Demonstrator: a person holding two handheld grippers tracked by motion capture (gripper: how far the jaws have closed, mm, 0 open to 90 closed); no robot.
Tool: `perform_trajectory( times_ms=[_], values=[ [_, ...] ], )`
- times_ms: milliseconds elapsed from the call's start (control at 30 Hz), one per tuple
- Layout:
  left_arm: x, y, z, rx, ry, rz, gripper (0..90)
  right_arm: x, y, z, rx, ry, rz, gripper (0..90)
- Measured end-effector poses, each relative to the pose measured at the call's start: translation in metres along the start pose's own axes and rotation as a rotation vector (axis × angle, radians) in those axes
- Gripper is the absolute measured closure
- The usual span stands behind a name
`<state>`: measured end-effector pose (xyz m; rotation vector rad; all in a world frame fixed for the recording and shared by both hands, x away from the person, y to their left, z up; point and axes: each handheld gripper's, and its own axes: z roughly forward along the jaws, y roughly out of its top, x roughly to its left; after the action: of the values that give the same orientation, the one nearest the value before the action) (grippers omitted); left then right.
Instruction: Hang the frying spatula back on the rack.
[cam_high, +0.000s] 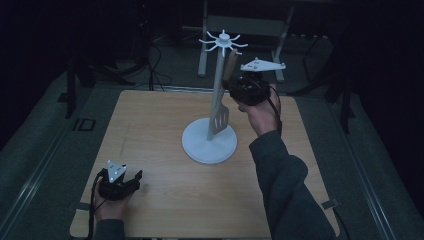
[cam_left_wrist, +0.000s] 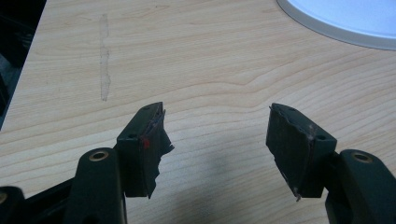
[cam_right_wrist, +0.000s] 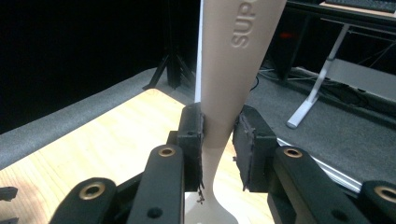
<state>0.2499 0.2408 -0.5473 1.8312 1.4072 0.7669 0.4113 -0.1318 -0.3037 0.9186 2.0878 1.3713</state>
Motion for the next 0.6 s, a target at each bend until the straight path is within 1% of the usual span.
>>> perform_trajectory(
  times_ms=[33, 133, 233, 300, 367, 500, 533, 600],
  values=[
    [0.000, 0.000, 0.000, 0.001, 0.000, 0.000, 37.8, 0.000, -0.001, 0.000, -0.005, -0.003, 0.001, 71.9],
    [0.000, 0.000, 0.000, -0.001, 0.001, 0.000, 37.8, 0.001, -0.003, -0.001, -0.010, -0.005, -0.001, 64.7],
    [0.000, 0.000, 0.000, -0.001, 0.003, -0.001, 37.8, 0.001, -0.005, -0.002, -0.011, -0.036, -0.003, 56.4],
    [0.000, 0.000, 0.000, -0.002, 0.004, -0.002, 37.8, 0.001, -0.006, -0.003, -0.015, -0.037, 0.005, 51.6],
    [0.000, 0.000, 0.000, -0.002, 0.004, -0.003, 37.8, 0.002, -0.007, -0.004, -0.014, -0.044, -0.002, 44.3],
    [0.000, 0.000, -0.001, -0.004, 0.004, -0.002, 37.8, 0.003, -0.009, -0.006, -0.005, -0.077, -0.003, 30.7],
    [0.000, 0.000, -0.001, -0.004, 0.004, -0.002, 37.8, 0.003, -0.010, -0.007, -0.003, -0.085, -0.002, 28.8],
    [0.000, 0.000, -0.001, -0.005, 0.005, -0.002, 37.8, 0.003, -0.013, -0.008, -0.002, -0.085, -0.005, 26.3]
  ],
)
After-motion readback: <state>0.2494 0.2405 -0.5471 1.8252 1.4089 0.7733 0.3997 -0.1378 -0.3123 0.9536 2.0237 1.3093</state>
